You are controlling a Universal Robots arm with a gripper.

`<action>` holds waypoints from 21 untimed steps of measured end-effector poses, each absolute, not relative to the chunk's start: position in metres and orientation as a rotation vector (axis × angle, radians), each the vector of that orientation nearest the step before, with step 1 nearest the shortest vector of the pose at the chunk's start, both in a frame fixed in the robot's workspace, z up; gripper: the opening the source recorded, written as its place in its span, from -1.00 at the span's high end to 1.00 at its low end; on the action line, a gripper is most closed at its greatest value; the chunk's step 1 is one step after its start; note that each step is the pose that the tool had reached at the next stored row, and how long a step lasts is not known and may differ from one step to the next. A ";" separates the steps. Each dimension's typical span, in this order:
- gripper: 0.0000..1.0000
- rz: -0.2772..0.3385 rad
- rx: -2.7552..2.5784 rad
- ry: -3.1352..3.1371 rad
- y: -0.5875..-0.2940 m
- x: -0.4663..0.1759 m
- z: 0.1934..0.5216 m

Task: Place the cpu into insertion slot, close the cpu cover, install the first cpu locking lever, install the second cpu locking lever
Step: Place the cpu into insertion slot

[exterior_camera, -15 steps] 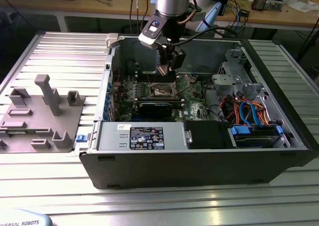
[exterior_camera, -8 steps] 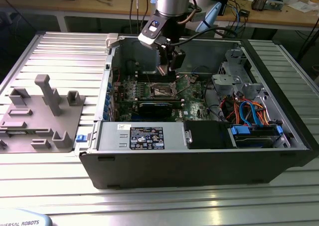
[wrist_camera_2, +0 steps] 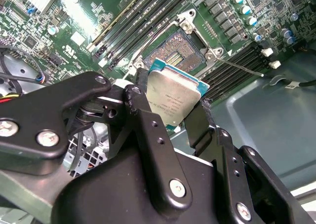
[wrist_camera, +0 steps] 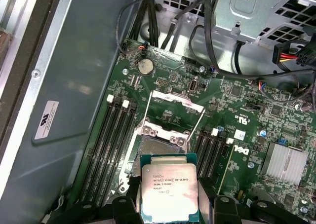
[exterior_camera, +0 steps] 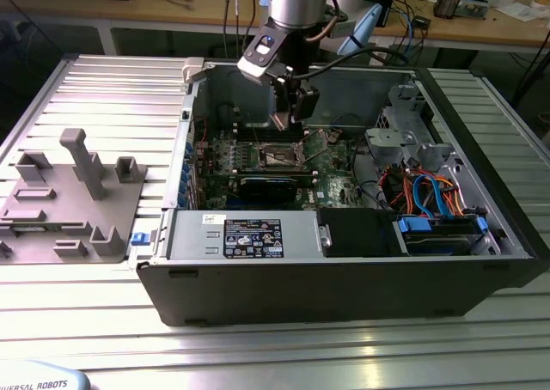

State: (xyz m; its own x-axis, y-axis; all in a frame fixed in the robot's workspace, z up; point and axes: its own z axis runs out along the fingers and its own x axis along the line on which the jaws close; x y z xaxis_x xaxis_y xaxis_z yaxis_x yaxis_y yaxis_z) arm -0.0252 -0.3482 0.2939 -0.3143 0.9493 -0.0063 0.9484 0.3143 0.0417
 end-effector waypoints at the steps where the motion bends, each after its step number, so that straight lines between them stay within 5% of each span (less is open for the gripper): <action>1: -0.08 0.047 1.824 2.521 -0.348 -0.025 0.294; 21: -0.08 0.046 1.859 2.495 -0.348 -0.025 0.293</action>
State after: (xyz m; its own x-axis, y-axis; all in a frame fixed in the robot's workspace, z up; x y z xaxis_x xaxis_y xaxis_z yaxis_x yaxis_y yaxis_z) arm -0.0252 -0.3482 0.2932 -0.2859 0.9582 -0.0063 0.9574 0.2859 0.0417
